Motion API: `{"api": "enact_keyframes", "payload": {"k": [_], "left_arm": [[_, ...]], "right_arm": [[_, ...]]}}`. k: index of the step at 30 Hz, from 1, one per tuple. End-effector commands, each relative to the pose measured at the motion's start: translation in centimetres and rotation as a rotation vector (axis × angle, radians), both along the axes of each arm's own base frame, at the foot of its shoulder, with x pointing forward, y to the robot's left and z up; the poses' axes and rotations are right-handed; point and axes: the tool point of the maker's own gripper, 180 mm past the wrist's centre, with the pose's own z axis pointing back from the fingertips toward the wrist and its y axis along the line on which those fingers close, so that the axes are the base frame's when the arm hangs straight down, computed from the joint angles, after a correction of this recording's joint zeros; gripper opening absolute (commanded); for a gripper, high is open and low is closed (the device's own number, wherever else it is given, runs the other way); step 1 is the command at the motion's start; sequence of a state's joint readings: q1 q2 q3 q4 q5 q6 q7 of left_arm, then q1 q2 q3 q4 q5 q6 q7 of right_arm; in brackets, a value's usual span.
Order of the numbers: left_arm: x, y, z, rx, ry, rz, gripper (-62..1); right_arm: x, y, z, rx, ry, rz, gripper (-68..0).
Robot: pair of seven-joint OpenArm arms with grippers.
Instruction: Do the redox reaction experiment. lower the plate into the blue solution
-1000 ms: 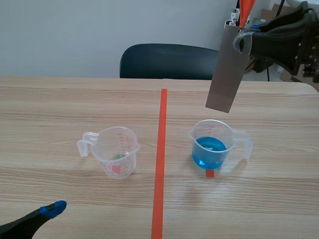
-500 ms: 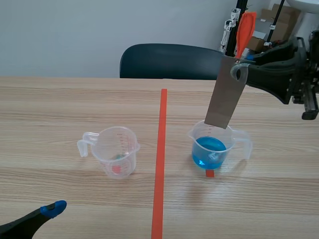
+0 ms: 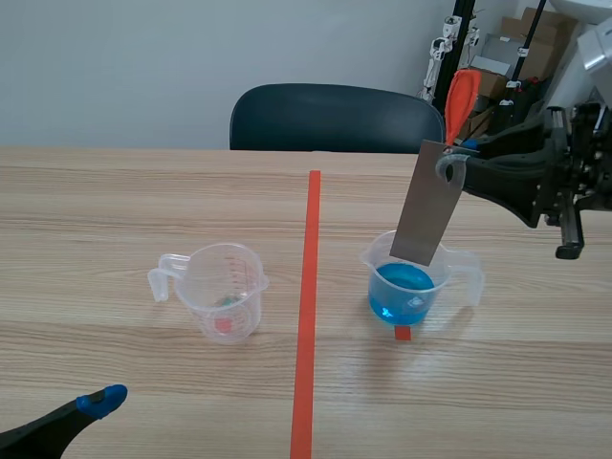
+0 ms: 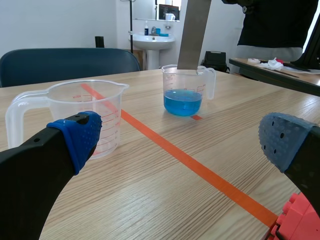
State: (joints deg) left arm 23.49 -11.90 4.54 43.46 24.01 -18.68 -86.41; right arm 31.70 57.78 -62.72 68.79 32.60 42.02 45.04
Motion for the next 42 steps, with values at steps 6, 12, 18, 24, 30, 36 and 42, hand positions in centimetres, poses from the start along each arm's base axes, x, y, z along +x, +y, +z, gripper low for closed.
{"api": "enact_keyframes", "payload": {"k": [6,12,18,24,30,36,42], "left_arm": [[0.0,0.3,1.1,-0.031,-0.046,0.005,1.4],[0.1,0.3,1.1,-0.031,-0.050,0.005,1.4],[0.1,0.3,1.1,-0.031,-0.049,0.005,1.4],[0.1,0.3,1.1,-0.031,-0.049,0.005,1.4],[0.1,0.3,1.1,-0.031,-0.049,0.005,1.4],[0.1,0.3,1.1,-0.031,-0.050,0.005,1.4],[0.1,0.3,1.1,-0.031,-0.050,0.005,1.4]], "right_arm": [[0.2,0.1,0.3,0.052,-0.011,-0.002,-66.9],[0.8,-0.6,-1.0,0.051,0.000,-0.028,-66.9],[1.3,-1.2,-2.1,0.047,0.011,-0.056,-66.9],[1.5,-0.8,-3.5,0.033,0.007,-0.055,-66.9],[1.9,-0.7,-4.7,0.023,-0.002,-0.070,-66.9],[2.3,-0.8,-5.5,0.015,-0.013,-0.092,-66.9],[2.4,-0.6,-6.5,0.009,-0.008,-0.095,-66.9]]}}
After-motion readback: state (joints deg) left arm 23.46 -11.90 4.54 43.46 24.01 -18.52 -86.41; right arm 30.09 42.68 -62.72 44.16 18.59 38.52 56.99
